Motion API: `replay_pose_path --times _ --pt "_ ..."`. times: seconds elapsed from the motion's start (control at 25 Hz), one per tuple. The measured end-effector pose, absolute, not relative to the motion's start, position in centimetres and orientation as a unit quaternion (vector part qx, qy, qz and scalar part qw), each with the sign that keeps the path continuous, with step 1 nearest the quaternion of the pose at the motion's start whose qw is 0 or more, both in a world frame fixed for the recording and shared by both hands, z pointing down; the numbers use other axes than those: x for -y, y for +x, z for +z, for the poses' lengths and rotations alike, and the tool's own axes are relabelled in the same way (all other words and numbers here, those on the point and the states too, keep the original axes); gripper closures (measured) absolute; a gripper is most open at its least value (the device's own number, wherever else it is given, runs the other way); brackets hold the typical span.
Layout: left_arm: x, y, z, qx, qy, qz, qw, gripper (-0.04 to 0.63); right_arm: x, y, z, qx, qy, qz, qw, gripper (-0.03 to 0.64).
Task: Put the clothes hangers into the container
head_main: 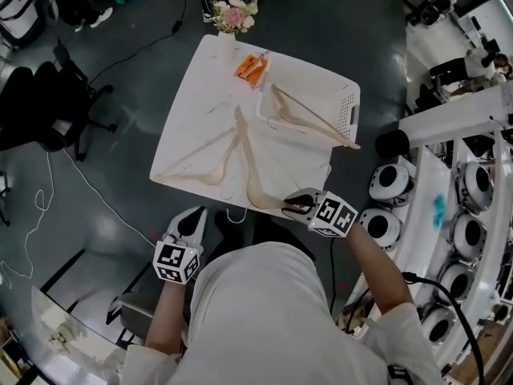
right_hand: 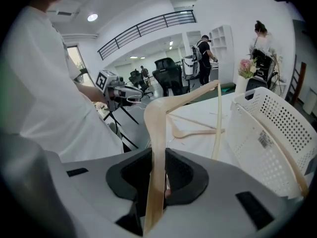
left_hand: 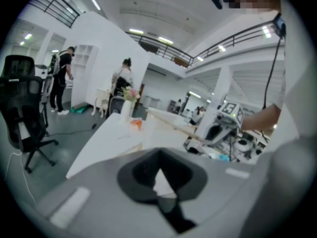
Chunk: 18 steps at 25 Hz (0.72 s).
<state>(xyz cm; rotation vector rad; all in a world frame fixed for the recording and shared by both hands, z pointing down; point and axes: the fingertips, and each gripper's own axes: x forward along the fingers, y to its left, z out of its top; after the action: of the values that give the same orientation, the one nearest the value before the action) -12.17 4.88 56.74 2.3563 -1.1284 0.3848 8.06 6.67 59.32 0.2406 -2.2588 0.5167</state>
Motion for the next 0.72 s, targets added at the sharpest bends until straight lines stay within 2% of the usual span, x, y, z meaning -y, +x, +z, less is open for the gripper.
replay_pose_path --times 0.52,0.72 --pt "-4.4 -9.0 56.3 0.390 0.877 0.138 0.244 0.592 -2.1 12.4 53.4 0.898 0.144 0.235 0.342 0.541" --pt "-3.2 -6.9 55.9 0.386 0.880 0.137 0.240 0.592 1.3 15.4 51.9 0.894 0.143 0.248 0.346 0.541"
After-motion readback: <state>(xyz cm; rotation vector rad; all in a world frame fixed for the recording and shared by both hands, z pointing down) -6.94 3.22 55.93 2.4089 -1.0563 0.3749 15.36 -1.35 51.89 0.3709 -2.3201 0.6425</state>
